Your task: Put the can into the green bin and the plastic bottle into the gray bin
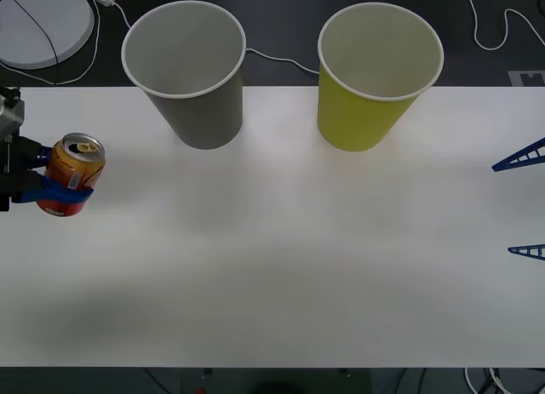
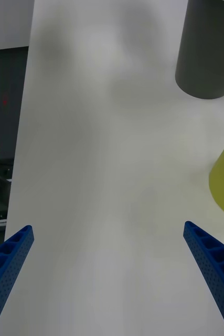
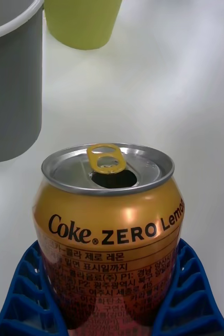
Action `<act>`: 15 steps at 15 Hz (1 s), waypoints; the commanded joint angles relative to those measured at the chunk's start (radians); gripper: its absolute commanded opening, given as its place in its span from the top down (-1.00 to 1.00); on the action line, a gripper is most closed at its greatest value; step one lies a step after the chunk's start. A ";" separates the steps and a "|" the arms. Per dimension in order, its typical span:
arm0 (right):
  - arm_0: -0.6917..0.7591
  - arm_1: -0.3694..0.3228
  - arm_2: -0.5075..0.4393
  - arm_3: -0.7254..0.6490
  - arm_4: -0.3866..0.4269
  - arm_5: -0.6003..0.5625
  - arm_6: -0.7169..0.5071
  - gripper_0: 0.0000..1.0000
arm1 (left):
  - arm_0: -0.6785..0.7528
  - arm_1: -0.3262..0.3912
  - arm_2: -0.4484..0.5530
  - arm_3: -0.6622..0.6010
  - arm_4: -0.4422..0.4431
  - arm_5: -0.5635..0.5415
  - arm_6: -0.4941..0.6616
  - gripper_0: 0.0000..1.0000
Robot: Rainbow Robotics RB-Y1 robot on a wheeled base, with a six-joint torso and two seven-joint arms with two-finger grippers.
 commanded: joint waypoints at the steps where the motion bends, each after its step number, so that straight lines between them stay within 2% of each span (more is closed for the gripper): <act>1: 0.000 0.000 0.000 0.000 0.000 0.000 0.000 -1.00 | -0.002 0.014 0.070 -0.121 -0.099 -0.043 0.174 1.00; 4: 0.000 0.000 0.000 0.000 0.000 0.000 0.000 -1.00 | -0.036 0.061 0.080 -0.258 -0.191 -0.049 0.396 1.00; 7: 0.000 0.000 0.000 0.000 0.000 0.000 0.000 -1.00 | -0.180 0.078 0.062 -0.265 -0.209 -0.132 0.554 1.00; 12: 0.000 0.000 0.000 0.000 0.000 0.000 0.000 -1.00 | -0.514 0.081 -0.142 -0.268 -0.237 -0.247 0.700 1.00; 15: 0.000 0.000 0.000 0.000 0.000 0.000 0.000 -1.00 | -0.726 0.018 -0.285 -0.259 -0.257 -0.259 0.809 1.00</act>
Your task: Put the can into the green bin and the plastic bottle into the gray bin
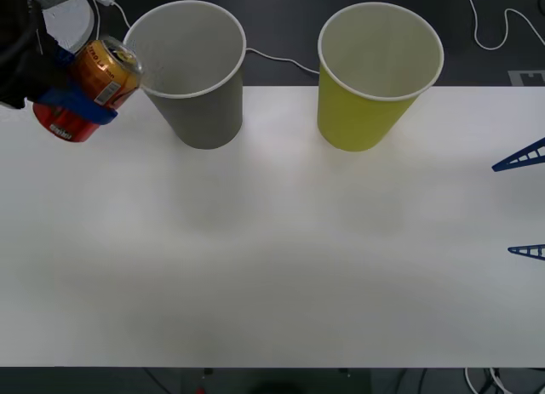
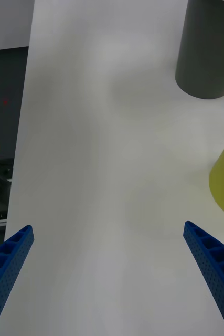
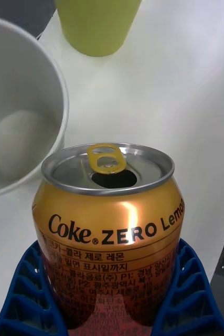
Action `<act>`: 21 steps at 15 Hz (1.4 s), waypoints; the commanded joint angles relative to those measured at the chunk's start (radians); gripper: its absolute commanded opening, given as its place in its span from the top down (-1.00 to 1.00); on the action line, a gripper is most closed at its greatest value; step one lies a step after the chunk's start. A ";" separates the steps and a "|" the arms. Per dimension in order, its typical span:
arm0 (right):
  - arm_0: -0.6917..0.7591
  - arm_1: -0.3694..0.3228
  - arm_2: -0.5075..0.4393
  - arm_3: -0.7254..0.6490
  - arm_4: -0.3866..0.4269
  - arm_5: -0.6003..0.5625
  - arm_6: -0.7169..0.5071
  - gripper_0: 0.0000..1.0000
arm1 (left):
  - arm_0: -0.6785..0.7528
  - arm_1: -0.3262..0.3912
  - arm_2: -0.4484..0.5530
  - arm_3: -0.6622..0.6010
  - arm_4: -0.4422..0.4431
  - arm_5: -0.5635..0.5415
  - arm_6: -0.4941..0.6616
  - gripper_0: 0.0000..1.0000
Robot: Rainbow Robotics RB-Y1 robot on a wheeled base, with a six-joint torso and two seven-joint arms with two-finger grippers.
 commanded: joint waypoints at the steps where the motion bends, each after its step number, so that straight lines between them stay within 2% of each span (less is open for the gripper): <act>1: 0.000 0.000 0.000 0.000 0.000 0.000 0.000 -1.00 | -0.183 -0.079 -0.124 0.031 -0.020 -0.004 0.093 1.00; 6: 0.000 0.000 0.000 0.000 0.000 0.000 0.000 -1.00 | -0.418 -0.239 -0.282 0.163 -0.089 -0.004 0.148 1.00; 9: 0.000 0.000 0.000 0.000 0.000 0.000 0.000 -1.00 | -0.611 -0.340 -0.409 0.314 -0.099 -0.004 0.151 1.00; 13: 0.000 0.000 0.000 0.000 0.000 0.000 0.000 -1.00 | -0.794 -0.487 -0.526 0.517 -0.125 0.021 0.201 1.00; 17: 0.000 0.000 0.000 0.000 0.000 0.000 0.000 -1.00 | -0.880 -0.651 -0.578 0.749 -0.163 0.151 0.198 1.00; 21: 0.000 0.000 0.000 0.000 0.000 0.000 0.000 -1.00 | -0.917 -0.760 -0.639 0.908 -0.194 0.284 0.193 1.00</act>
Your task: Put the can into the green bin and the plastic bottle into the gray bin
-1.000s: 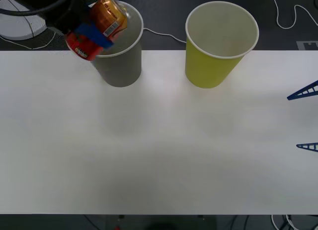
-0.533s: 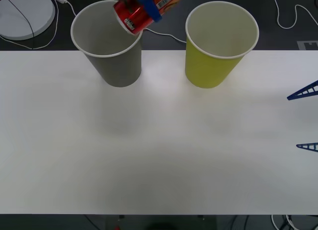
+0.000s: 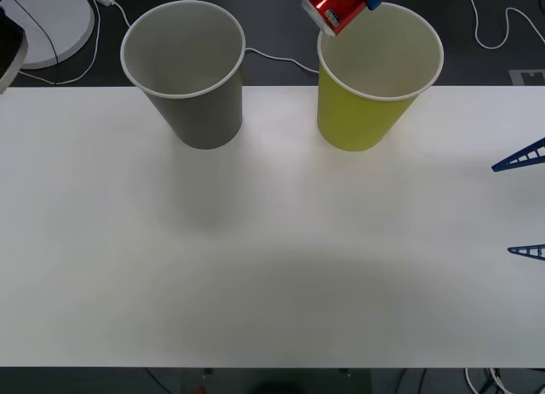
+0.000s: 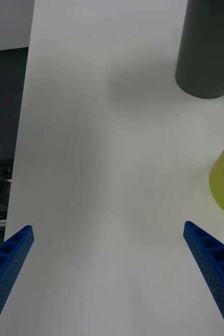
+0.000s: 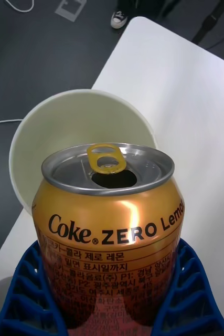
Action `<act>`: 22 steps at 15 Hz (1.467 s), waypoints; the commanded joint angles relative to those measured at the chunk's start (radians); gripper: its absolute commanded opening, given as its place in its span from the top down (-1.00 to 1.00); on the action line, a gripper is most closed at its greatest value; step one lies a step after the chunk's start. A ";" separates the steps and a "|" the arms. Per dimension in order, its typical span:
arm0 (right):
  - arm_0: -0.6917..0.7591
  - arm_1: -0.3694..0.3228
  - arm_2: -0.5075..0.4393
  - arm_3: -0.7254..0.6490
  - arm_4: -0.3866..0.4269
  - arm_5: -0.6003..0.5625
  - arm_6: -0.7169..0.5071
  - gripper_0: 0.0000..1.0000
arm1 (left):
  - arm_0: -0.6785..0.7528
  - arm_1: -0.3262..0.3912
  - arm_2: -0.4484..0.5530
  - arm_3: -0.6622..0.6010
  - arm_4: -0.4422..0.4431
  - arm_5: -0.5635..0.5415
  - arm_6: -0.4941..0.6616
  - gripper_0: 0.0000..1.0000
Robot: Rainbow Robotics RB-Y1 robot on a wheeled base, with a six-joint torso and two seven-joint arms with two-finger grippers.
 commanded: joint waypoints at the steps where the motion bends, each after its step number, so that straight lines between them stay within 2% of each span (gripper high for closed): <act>1: 0.000 0.000 0.000 0.000 0.000 0.000 0.000 -1.00 | -0.029 -0.059 -0.071 0.099 -0.013 0.102 -0.001 1.00; 5: 0.000 0.000 0.000 0.000 0.000 0.000 0.000 -1.00 | -0.029 -0.135 -0.140 0.239 -0.020 0.250 -0.014 1.00; 8: 0.000 0.000 0.000 0.000 0.000 0.000 0.000 -1.00 | -0.030 -0.195 -0.143 0.311 -0.024 0.296 -0.028 1.00; 13: 0.000 0.000 0.000 0.000 0.000 0.000 0.000 -1.00 | -0.032 -0.208 -0.143 0.325 -0.024 0.319 -0.044 1.00; 14: 0.000 0.000 0.000 0.000 0.000 0.000 0.000 -1.00 | -0.036 -0.208 -0.143 0.325 -0.022 0.319 -0.044 0.92; 15: 0.000 0.000 0.000 0.000 0.000 0.000 0.000 -1.00 | -0.041 -0.208 -0.143 0.325 -0.019 0.319 -0.044 0.37; 16: 0.000 0.000 0.000 0.000 0.000 0.000 0.000 -1.00 | -0.045 -0.208 -0.143 0.325 -0.014 0.319 -0.044 -0.67; 17: 0.000 0.000 0.000 0.000 0.000 0.000 0.000 -1.00 | -0.049 -0.208 -0.143 0.325 -0.011 0.319 -0.044 -1.00; 20: 0.000 0.000 0.000 0.000 0.000 0.000 0.000 -1.00 | -0.058 -0.206 -0.135 0.325 -0.004 0.299 -0.046 -1.00; 22: 0.000 0.000 0.000 0.000 0.000 0.000 0.000 -1.00 | -0.058 -0.180 -0.086 0.315 0.003 0.233 -0.101 -1.00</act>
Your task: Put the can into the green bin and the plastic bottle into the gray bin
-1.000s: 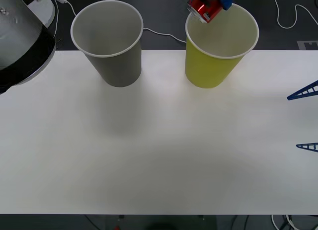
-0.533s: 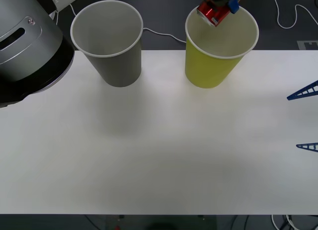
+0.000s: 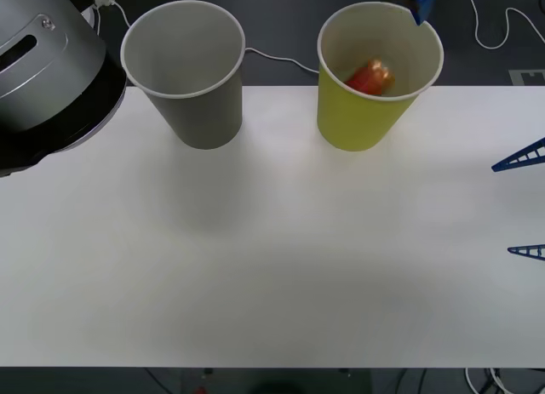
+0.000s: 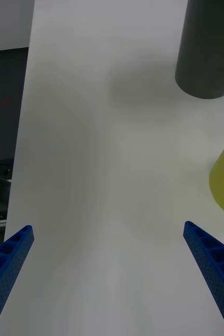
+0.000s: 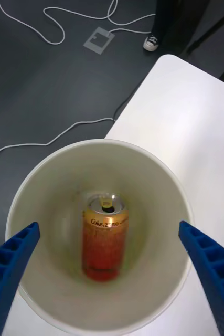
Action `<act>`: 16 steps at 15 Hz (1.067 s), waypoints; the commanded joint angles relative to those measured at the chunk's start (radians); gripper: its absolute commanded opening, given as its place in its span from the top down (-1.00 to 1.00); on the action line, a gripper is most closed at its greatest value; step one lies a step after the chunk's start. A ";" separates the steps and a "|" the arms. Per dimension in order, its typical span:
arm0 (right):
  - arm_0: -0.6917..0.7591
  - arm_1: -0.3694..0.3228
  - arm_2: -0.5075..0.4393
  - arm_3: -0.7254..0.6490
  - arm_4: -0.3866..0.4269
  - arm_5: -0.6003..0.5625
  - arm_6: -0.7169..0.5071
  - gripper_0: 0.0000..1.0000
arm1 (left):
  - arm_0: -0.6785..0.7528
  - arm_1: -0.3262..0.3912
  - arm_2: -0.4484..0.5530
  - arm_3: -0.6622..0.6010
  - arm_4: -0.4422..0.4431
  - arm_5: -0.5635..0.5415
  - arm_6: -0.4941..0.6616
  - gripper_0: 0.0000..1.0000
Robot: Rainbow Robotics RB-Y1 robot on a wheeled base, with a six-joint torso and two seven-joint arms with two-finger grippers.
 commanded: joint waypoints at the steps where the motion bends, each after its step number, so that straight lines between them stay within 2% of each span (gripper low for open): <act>1: 0.000 0.000 0.000 0.000 0.000 0.000 0.000 -1.00 | 0.003 0.068 0.047 -0.052 0.015 -0.107 -0.071 -1.00; 3: 0.000 0.000 0.000 0.000 0.000 0.000 0.000 -1.00 | 0.036 0.157 0.050 -0.193 0.029 -0.159 -0.065 -1.00; 5: 0.000 0.000 0.000 0.000 0.000 0.000 0.000 -1.00 | 0.102 0.277 0.075 -0.372 0.040 -0.189 -0.057 -1.00; 8: 0.000 0.000 0.000 0.000 0.000 0.000 0.000 -1.00 | 0.207 0.409 0.163 -0.529 0.061 -0.265 -0.143 -1.00; 11: 0.000 0.000 0.000 0.000 0.000 0.000 0.000 -1.00 | 0.312 0.504 0.277 -0.595 0.095 -0.343 -0.269 -1.00; 16: 0.000 0.000 0.000 0.000 0.000 0.000 0.000 -1.00 | 0.441 0.666 0.331 -0.596 0.216 -0.401 -0.471 -1.00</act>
